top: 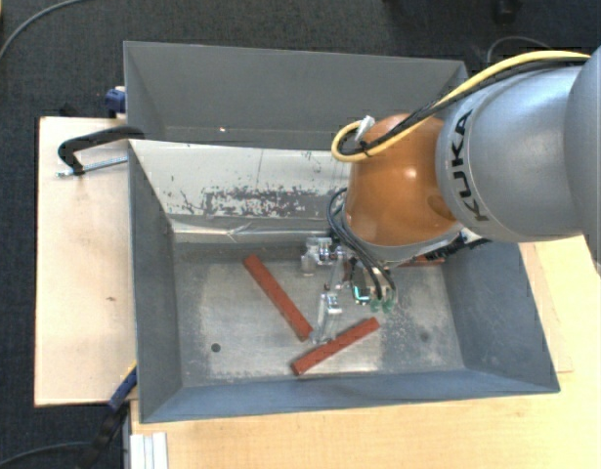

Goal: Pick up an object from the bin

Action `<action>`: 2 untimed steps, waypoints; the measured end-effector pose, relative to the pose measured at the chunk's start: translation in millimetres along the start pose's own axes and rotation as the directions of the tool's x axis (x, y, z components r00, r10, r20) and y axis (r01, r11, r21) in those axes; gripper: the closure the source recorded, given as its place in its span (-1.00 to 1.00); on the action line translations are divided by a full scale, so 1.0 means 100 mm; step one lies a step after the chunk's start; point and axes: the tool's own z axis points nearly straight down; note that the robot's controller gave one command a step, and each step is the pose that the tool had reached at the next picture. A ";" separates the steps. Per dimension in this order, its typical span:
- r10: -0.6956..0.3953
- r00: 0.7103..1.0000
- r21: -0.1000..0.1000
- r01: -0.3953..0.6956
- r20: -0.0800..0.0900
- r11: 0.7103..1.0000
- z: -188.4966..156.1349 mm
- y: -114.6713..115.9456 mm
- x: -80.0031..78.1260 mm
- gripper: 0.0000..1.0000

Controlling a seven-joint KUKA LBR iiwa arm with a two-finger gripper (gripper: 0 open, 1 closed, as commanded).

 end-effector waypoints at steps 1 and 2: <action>0.029 1.000 0.003 -0.029 0.000 1.000 0.64 -0.83 0.03 -1.00; 0.022 1.000 -0.001 -0.022 0.006 1.000 0.60 -0.77 0.01 1.00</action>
Offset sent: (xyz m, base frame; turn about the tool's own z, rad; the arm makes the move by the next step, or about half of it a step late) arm -0.0024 -0.0786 -0.0617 0.0211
